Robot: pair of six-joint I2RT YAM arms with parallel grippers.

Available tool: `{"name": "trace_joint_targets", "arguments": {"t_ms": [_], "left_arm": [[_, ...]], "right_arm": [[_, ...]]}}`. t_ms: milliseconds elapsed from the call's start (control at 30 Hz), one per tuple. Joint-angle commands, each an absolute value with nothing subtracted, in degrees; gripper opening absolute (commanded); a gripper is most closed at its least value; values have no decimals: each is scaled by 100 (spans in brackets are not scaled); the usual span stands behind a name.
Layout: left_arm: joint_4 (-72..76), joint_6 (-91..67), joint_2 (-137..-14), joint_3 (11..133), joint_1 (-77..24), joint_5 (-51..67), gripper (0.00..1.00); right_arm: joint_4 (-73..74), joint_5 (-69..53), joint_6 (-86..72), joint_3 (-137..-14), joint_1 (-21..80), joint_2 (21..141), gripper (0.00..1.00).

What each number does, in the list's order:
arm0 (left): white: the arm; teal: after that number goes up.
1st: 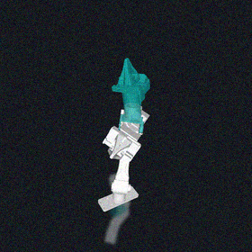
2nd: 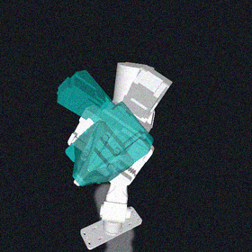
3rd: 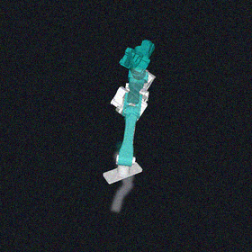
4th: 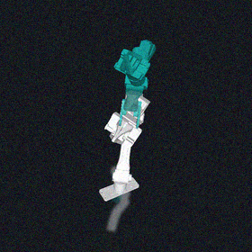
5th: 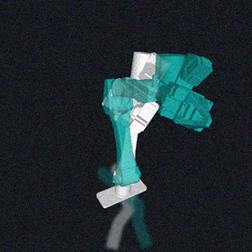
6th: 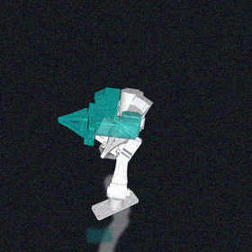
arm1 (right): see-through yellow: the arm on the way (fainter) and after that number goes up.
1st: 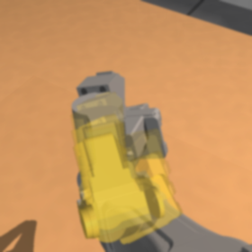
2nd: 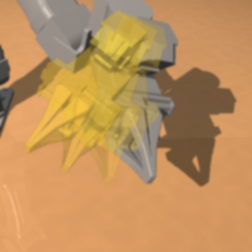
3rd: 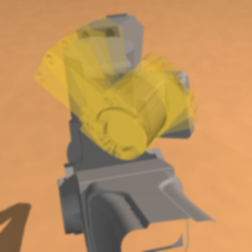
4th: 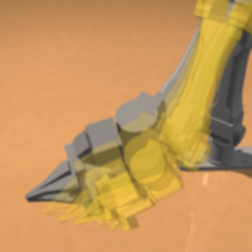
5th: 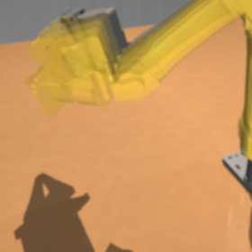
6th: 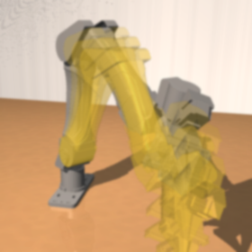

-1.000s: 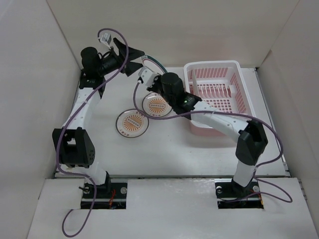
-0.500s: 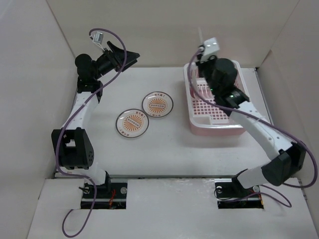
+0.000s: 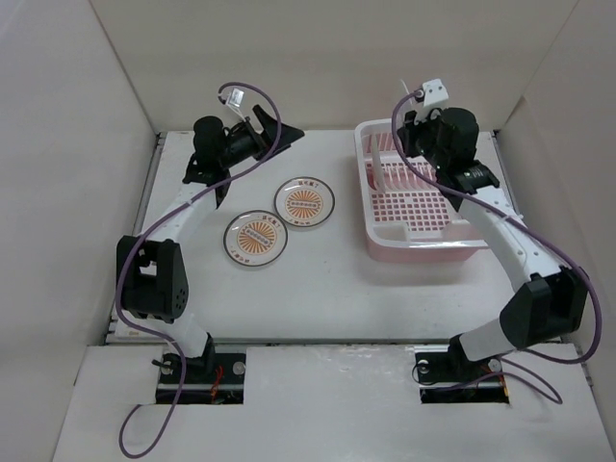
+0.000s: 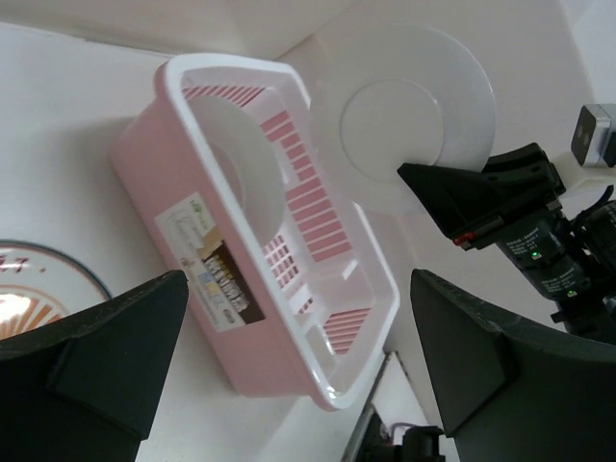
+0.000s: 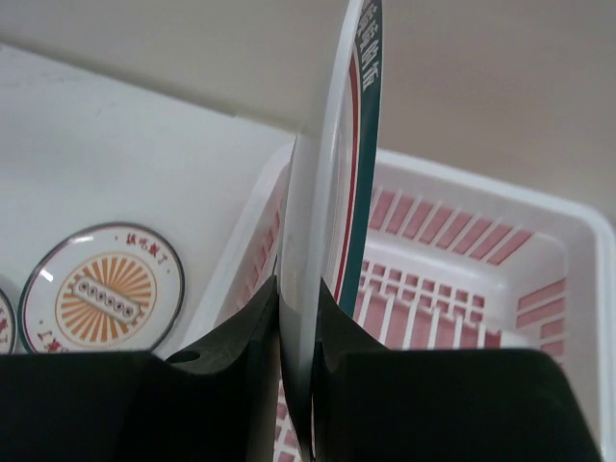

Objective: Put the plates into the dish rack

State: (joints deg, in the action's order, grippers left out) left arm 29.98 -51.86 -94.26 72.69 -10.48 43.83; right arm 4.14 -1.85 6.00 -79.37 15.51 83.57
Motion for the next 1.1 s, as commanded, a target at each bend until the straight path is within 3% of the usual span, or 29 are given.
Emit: {"name": "trace_joint_targets", "arguments": {"t_ms": [0,567,1067], "left_arm": [[2251,-4221,-9149,7391,-1160,3772,100],[1969,-4148,-9202,7444,-1213,3595,100],[2021,-4254,-9308,7444,-1213,3647,100]], "right_arm": [[220,-659,255,-7823,1441,8454,0],[167,307,-105,-7348,1468,8719,0],[0,237,-263,-7225,1521,9008,0]]}}
